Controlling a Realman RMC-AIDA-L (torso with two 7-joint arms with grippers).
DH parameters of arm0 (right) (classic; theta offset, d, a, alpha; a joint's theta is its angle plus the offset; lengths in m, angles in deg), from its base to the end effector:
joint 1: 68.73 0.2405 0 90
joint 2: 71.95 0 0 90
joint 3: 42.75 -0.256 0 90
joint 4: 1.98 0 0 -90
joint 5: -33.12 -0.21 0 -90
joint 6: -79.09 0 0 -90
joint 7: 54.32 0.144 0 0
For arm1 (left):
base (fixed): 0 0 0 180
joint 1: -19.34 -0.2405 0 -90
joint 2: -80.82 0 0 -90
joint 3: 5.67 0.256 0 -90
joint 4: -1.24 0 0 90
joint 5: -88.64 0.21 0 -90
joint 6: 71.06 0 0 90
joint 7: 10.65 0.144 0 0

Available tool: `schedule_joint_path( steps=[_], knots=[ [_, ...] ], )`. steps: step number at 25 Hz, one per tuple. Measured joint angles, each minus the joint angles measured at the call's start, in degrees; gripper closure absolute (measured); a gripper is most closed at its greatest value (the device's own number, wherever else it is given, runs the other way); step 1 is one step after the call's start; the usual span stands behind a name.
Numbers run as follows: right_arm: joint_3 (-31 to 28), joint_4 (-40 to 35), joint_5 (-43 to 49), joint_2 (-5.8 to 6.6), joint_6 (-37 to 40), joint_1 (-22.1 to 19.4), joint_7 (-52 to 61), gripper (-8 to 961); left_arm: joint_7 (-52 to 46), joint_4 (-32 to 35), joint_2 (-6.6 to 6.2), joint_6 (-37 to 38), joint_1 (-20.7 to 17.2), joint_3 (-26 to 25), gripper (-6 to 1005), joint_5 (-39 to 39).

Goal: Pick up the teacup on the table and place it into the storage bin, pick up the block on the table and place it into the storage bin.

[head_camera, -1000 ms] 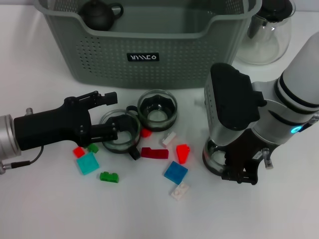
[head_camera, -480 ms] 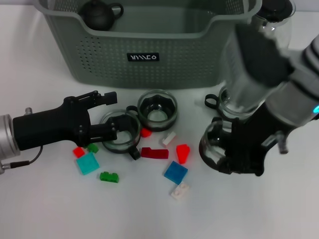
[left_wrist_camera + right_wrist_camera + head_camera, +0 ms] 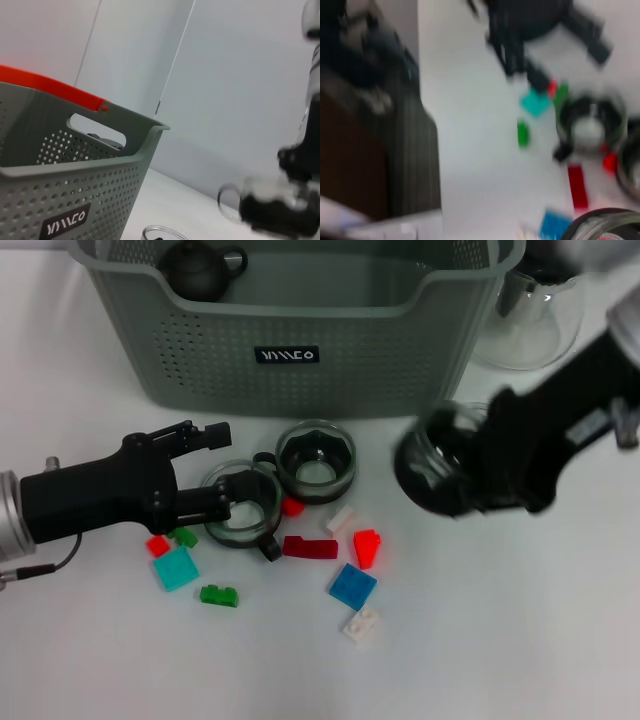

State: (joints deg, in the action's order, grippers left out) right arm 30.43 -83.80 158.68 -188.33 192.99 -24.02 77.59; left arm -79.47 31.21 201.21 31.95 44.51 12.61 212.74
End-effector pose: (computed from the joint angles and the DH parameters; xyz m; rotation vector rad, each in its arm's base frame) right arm 0.0898 0.3200 0.0277 2.9837 -0.3721 0.3291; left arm -0.2932 0.2668 -0.0013 -2.6295 -0.7158 -1.0008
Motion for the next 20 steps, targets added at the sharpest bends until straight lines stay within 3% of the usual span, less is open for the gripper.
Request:
schedule_joint_path(
  steps=[4,7,12,16,20],
  knots=[
    [-6.17,-0.33,-5.75,0.97,-0.04,2.97,3.97,896,0.00,0.00,0.02,-0.01,-0.03,-0.32,139,-0.13],
    [-12.78,1.20,-8.65,1.35,-0.23,7.39,7.16,896,0.00,-0.05,0.04,0.00,0.05,-0.43,139,-0.17],
    [-22.31,7.26,-4.22,1.92,-5.43,16.52,9.51,896,0.00,-0.07,0.29,0.06,0.16,-0.30,139,-0.19],
    [-21.31,15.81,3.74,2.98,-15.61,22.43,7.83,896,0.01,-0.24,0.29,0.07,0.31,-0.35,139,-0.19],
    [-18.11,26.19,13.15,2.40,-27.76,26.80,5.25,897,0.02,-0.28,0.28,0.08,0.73,-0.42,139,-0.19]
  ],
)
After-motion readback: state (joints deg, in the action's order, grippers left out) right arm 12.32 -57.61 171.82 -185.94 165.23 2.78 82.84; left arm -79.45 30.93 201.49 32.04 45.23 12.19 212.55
